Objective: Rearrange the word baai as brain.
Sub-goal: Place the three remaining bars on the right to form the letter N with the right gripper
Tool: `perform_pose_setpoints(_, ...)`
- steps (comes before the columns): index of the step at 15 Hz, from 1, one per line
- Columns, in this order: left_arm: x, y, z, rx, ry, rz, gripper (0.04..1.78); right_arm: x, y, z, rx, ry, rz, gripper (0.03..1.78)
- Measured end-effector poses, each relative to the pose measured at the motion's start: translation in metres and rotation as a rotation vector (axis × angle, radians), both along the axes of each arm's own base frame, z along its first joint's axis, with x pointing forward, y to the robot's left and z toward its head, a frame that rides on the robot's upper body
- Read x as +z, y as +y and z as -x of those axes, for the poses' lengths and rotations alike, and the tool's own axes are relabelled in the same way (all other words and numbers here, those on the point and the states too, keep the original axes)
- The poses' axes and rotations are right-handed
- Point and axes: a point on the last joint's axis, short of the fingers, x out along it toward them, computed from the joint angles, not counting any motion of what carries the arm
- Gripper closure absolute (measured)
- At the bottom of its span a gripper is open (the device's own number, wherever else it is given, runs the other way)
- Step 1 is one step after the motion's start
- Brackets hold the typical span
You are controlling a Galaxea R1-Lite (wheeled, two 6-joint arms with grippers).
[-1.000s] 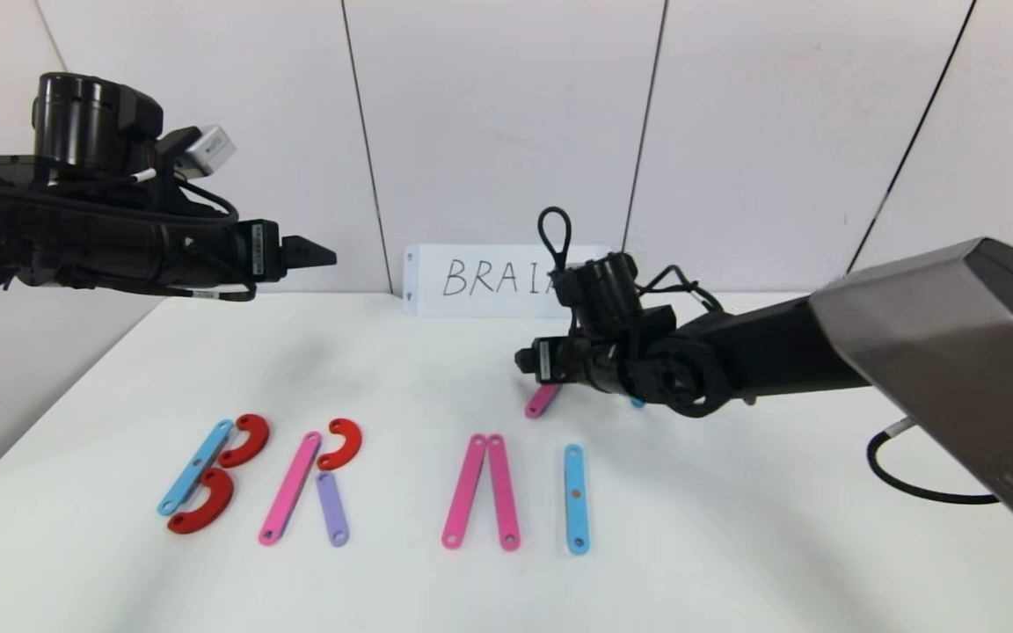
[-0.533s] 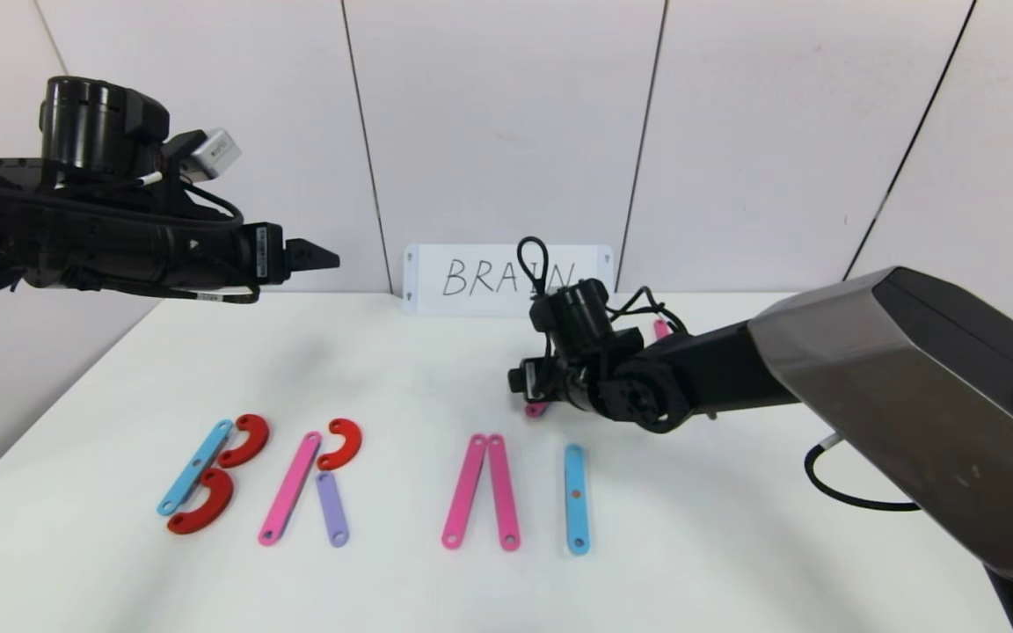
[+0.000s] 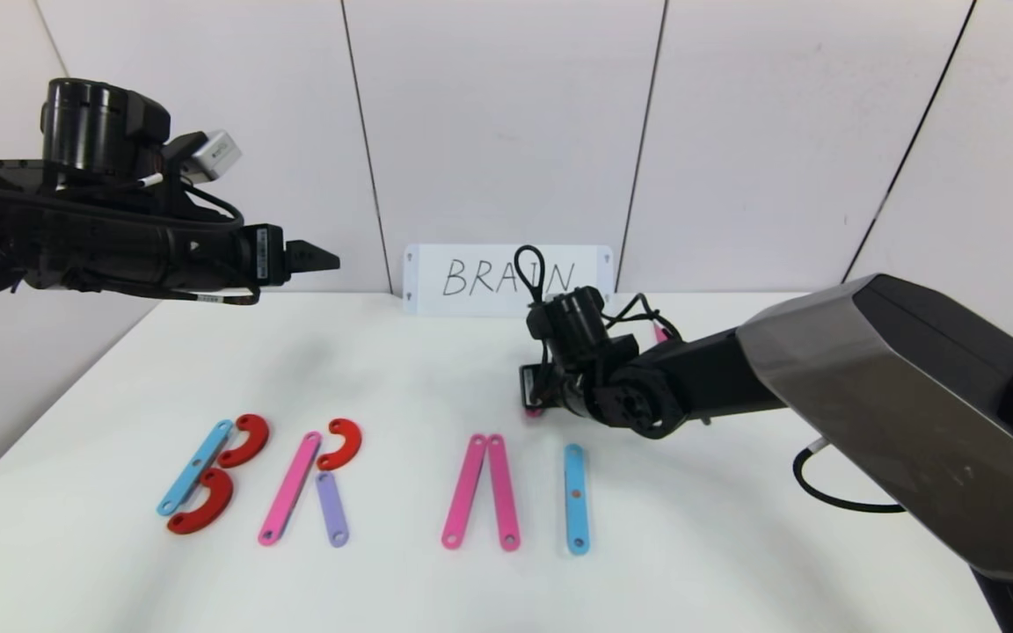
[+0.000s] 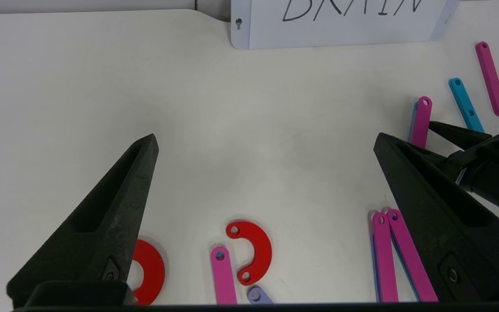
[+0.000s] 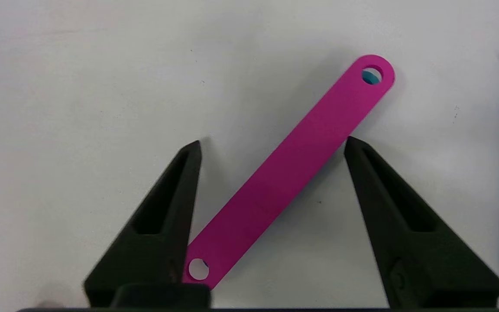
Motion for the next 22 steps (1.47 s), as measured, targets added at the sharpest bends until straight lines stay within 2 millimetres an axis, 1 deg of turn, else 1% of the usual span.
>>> perform_pose_setpoints(3, 0.000, 0.000, 0.000, 0.000, 0.000, 0.000, 0.08, 0.000, 0.000, -0.001, -0.001, -0.001, -0.001, 1.26)
perform_pose_setpoints(4, 0.000, 0.000, 0.000, 0.000, -0.001, 0.000, 0.08, 0.000, -0.001, -0.001, -0.003, -0.001, -0.002, 1.40)
perform_pose_setpoints(5, 0.001, 0.000, 0.000, 0.000, -0.002, 0.001, 0.08, 0.000, -0.001, -0.001, -0.005, -0.001, -0.004, 1.49)
perform_pose_setpoints(6, 0.001, 0.000, 0.000, 0.000, -0.003, 0.001, 0.08, -0.001, -0.001, -0.002, -0.007, -0.001, -0.008, 1.51)
perform_pose_setpoints(10, 0.001, 0.000, 0.000, 0.001, -0.005, 0.001, 0.08, 0.001, -0.002, -0.002, -0.011, -0.002, -0.014, 1.51)
perform_pose_setpoints(12, 0.001, 0.000, 0.000, 0.001, -0.004, 0.001, 0.08, 0.009, -0.005, 0.000, -0.015, -0.011, -0.023, 1.51)
perform_pose_setpoints(15, 0.001, 0.000, 0.000, 0.001, -0.006, 0.001, 0.08, 0.029, -0.013, 0.009, -0.017, -0.027, -0.034, 1.51)
perform_pose_setpoints(18, 0.002, 0.001, 0.000, 0.002, -0.008, 0.001, 0.08, 0.050, -0.029, 0.030, -0.024, -0.030, -0.040, 1.51)
perform_pose_setpoints(20, 0.002, 0.001, 0.001, 0.002, -0.009, 0.002, 0.08, 0.055, -0.041, 0.052, -0.060, -0.014, -0.024, 1.51)
perform_pose_setpoints(22, 0.003, 0.000, 0.001, 0.001, -0.009, 0.002, 0.08, 0.054, -0.053, 0.075, -0.110, 0.010, -0.010, 1.51)
